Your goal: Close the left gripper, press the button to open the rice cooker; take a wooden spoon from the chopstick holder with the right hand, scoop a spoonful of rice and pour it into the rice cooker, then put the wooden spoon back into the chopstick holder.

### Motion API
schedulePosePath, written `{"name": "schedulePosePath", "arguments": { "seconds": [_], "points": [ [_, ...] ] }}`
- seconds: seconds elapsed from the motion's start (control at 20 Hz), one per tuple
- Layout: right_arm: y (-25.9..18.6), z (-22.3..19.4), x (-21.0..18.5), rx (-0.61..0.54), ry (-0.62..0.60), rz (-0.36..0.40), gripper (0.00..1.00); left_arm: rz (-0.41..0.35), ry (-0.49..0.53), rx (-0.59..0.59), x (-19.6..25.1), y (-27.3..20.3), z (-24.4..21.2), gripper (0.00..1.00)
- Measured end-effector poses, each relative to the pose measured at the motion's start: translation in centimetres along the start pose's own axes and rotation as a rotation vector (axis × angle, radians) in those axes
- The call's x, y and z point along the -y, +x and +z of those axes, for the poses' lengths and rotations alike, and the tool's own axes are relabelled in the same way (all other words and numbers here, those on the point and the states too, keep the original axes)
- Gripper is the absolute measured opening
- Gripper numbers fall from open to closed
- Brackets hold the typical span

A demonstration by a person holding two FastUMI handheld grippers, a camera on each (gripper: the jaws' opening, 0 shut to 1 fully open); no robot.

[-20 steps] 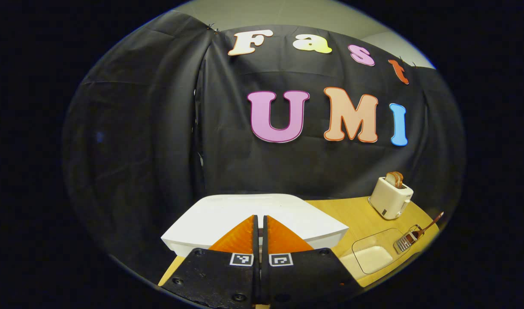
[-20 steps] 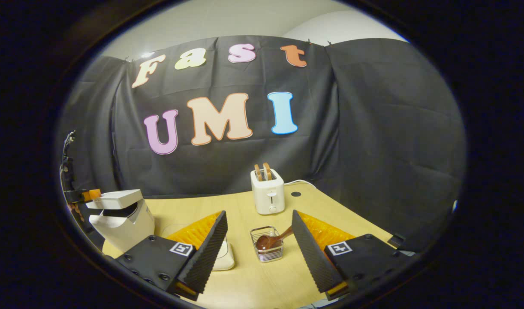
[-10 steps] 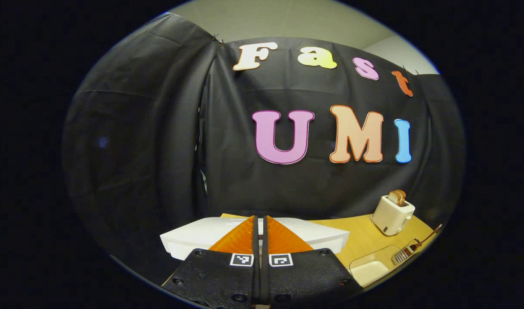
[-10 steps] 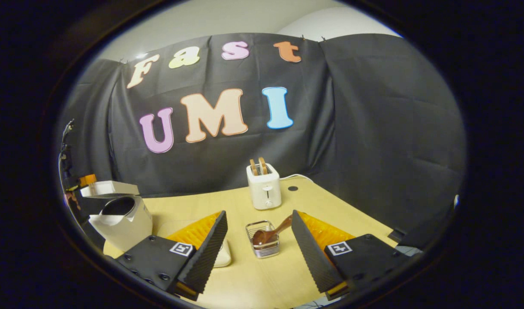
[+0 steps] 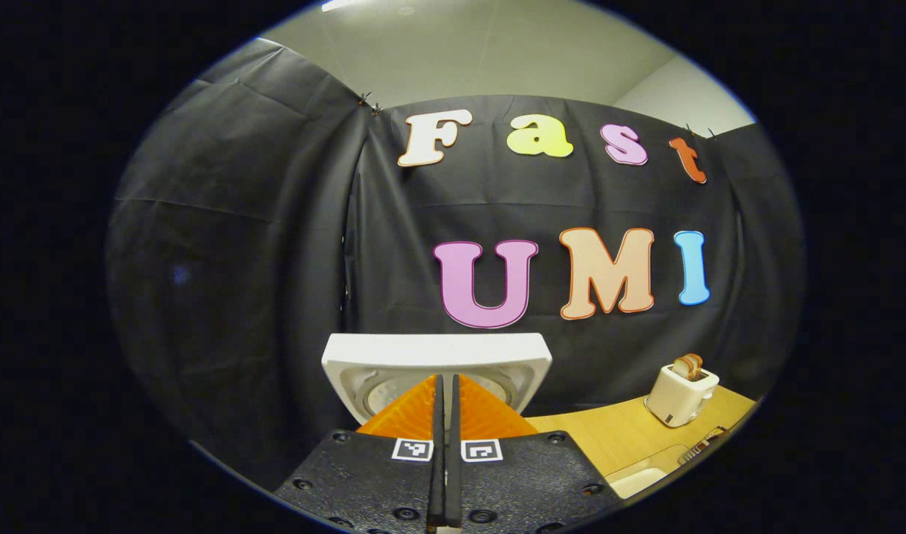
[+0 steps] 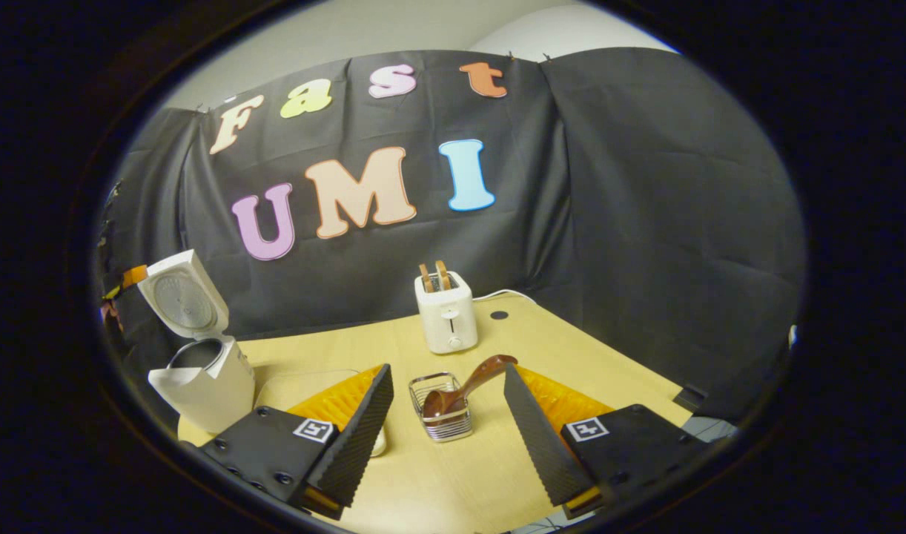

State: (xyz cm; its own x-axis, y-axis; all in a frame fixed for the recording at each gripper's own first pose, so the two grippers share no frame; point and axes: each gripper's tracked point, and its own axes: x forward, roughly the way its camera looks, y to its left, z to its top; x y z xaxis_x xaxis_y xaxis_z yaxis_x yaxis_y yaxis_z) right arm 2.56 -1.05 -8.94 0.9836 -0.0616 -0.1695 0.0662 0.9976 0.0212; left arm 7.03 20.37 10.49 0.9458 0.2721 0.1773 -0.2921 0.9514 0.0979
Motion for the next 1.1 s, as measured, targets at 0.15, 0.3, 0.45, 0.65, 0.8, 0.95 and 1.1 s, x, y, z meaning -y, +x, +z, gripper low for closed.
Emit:
{"name": "schedulePosePath", "arguments": {
  "seconds": [0.15, 0.3, 0.45, 0.65, 0.8, 0.95, 1.1],
  "points": [
    [0.9, -1.3, 1.6, -0.016, 0.006, -0.001, 0.95, -0.003, -0.034, 0.0, 0.4, -1.8, 0.2, 0.04],
    [2.2, -3.0, 2.7, -0.051, 0.012, 0.01, 0.95, 0.011, -0.043, -0.016, 0.5, -3.2, -1.3, 0.24],
    [3.7, -4.0, 3.1, -0.069, -0.009, 0.029, 0.95, 0.025, -0.069, -0.059, 0.5, -5.1, -3.4, 0.47],
    [6.0, -5.2, 3.0, -0.097, -0.016, 0.071, 0.95, 0.039, -0.174, -0.117, 0.8, -7.9, -6.4, 0.81],
    [8.0, -6.3, 3.2, -0.115, -0.042, 0.084, 0.95, 0.073, -0.175, -0.145, -0.1, -10.1, -8.2, 0.93],
    [10.0, -7.4, 3.1, -0.142, -0.041, 0.103, 0.97, 0.121, -0.153, -0.16, -1.0, -11.9, -9.0, 0.94],
    [11.9, -8.2, 2.6, -0.149, -0.04, 0.118, 0.99, 0.161, -0.139, -0.179, -1.6, -13.3, -9.6, 0.94]
  ]
}}
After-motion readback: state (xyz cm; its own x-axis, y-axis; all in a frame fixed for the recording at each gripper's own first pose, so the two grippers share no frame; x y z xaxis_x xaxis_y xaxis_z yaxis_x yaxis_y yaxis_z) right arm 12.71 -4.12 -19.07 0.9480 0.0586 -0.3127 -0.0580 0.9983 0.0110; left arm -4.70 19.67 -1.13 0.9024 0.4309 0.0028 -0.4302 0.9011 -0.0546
